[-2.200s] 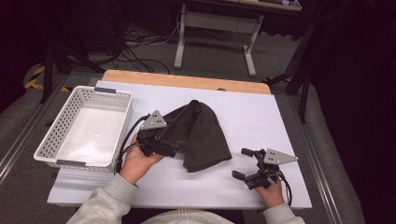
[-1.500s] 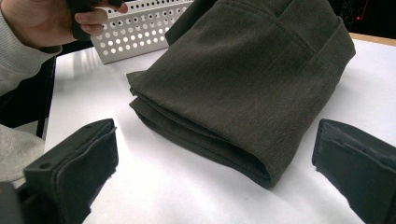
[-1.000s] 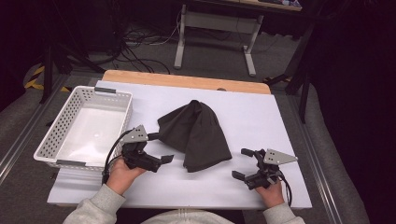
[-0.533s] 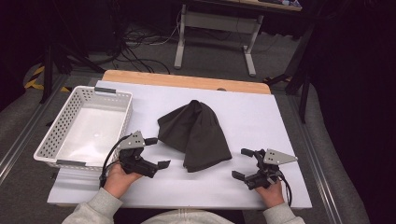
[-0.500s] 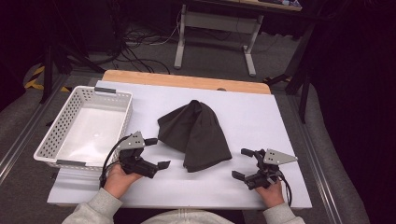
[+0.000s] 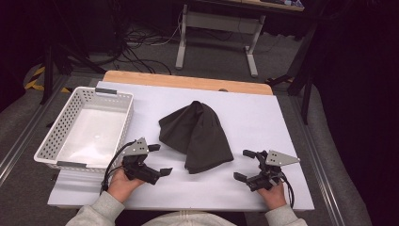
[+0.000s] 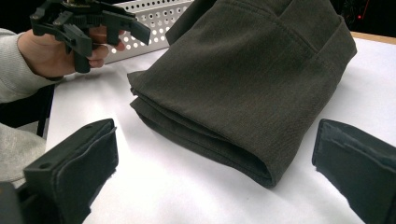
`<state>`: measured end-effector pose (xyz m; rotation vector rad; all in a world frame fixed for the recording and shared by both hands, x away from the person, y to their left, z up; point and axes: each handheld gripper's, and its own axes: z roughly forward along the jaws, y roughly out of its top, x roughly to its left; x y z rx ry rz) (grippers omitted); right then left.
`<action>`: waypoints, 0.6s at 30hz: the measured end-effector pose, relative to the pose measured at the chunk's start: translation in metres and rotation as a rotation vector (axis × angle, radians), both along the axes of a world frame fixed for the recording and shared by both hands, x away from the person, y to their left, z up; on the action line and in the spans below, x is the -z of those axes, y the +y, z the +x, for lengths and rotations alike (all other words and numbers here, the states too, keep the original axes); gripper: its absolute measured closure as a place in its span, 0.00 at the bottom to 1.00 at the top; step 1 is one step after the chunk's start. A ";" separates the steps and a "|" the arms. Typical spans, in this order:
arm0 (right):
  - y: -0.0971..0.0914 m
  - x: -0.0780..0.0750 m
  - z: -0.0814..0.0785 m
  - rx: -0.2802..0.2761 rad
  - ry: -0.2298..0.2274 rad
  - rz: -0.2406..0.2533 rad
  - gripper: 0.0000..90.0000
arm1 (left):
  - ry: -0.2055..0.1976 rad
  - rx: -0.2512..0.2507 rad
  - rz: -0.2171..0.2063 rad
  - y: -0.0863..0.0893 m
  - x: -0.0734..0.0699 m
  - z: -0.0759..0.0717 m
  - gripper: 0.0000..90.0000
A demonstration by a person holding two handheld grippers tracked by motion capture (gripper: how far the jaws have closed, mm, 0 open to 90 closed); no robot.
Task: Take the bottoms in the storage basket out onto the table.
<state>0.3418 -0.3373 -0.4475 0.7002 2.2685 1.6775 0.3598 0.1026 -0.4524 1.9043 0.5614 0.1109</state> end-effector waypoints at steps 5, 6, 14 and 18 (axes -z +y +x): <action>0.000 0.000 0.000 -0.002 0.000 0.002 0.01 | 0.001 -0.006 0.007 0.001 0.006 0.001 0.01; 0.000 0.000 0.000 -0.002 -0.001 0.002 0.01 | 0.000 -0.008 0.009 0.001 0.008 0.001 0.01; 0.000 0.000 0.000 -0.006 -0.001 0.000 0.01 | 0.000 -0.012 0.015 0.001 0.013 0.002 0.00; 0.001 0.000 -0.001 -0.008 -0.001 0.000 0.01 | -0.005 -0.010 0.015 0.001 0.013 0.002 0.00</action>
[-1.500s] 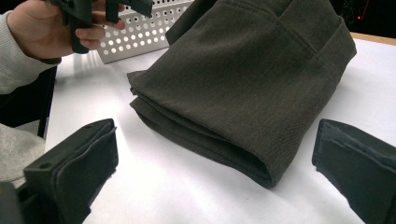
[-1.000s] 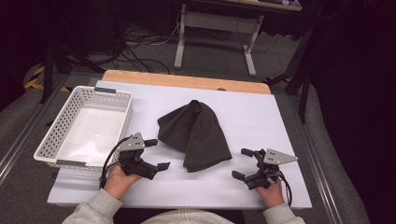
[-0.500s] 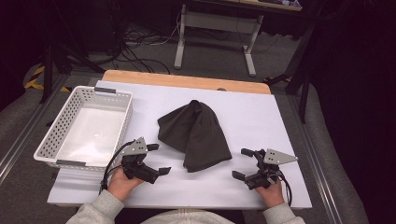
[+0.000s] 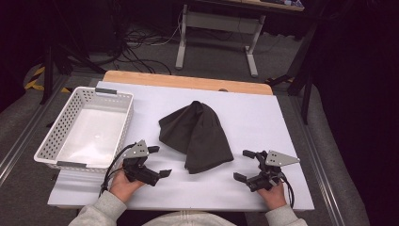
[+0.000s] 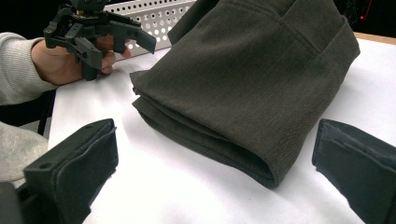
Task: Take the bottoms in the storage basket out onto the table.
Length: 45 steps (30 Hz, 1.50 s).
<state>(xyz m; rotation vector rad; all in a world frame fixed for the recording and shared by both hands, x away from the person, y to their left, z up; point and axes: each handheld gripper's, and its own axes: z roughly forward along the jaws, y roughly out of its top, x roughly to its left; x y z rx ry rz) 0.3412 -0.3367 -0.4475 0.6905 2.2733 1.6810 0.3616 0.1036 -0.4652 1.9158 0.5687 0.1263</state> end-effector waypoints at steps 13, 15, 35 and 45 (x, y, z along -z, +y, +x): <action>0.001 0.000 0.000 -0.002 -0.001 -0.006 0.01 | 0.006 -0.002 -0.002 -0.001 0.000 0.001 0.00; 0.001 0.000 0.000 -0.001 -0.001 -0.005 0.01 | 0.002 -0.004 -0.004 0.000 0.000 0.001 0.00; 0.001 0.000 0.000 -0.006 0.000 -0.003 0.01 | -0.008 -0.021 -0.001 0.000 0.000 0.000 0.02; 0.001 0.000 0.000 -0.006 0.000 -0.002 0.01 | -0.008 -0.043 0.001 0.000 -0.001 0.000 0.03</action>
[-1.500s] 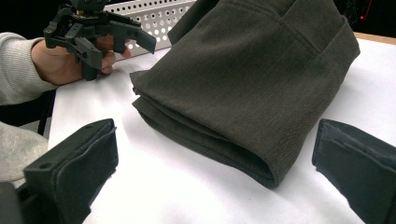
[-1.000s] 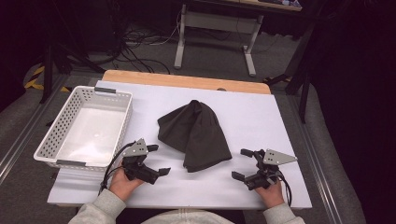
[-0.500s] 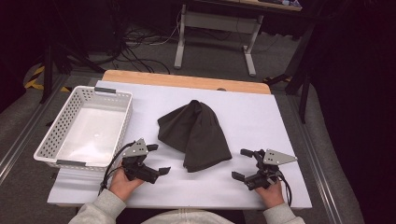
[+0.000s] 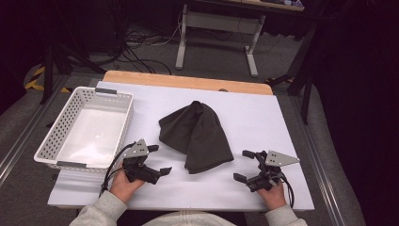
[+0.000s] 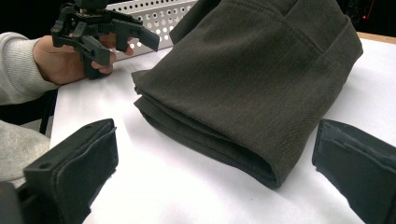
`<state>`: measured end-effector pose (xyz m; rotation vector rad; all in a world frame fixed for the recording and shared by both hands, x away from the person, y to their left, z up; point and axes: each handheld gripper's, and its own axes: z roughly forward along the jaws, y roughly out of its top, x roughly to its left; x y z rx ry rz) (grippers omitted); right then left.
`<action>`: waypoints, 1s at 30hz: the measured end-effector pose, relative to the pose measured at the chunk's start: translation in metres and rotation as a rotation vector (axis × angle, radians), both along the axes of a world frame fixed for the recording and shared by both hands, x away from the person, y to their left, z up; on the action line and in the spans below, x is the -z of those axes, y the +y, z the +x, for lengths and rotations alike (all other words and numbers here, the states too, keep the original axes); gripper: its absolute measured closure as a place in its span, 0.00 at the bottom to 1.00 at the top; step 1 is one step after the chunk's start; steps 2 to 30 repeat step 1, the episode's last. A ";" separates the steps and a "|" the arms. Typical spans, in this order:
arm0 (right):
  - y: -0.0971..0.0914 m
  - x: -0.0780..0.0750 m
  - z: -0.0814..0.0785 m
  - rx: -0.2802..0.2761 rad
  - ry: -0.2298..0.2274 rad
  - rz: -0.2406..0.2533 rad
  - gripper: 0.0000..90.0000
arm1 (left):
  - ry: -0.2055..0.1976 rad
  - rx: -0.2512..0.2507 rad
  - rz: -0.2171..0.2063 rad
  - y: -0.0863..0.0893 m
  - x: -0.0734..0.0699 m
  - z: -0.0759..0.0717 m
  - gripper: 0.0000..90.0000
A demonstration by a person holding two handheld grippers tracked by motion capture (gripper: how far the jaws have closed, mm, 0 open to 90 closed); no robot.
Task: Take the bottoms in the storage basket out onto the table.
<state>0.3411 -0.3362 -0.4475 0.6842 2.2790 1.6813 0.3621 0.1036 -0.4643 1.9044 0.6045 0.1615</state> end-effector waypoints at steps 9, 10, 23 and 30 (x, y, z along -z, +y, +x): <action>0.000 0.000 0.000 0.000 0.001 0.000 0.01 | 0.001 -0.002 0.000 0.000 0.000 0.000 0.03; 0.000 0.000 0.000 0.000 0.001 0.000 0.01 | 0.001 -0.002 0.000 0.000 0.000 0.000 0.03; 0.000 0.000 0.000 0.000 0.001 0.000 0.01 | 0.001 -0.002 0.000 0.000 0.000 0.000 0.03; 0.000 0.000 0.000 0.000 0.001 0.000 0.01 | 0.001 -0.002 0.000 0.000 0.000 0.000 0.03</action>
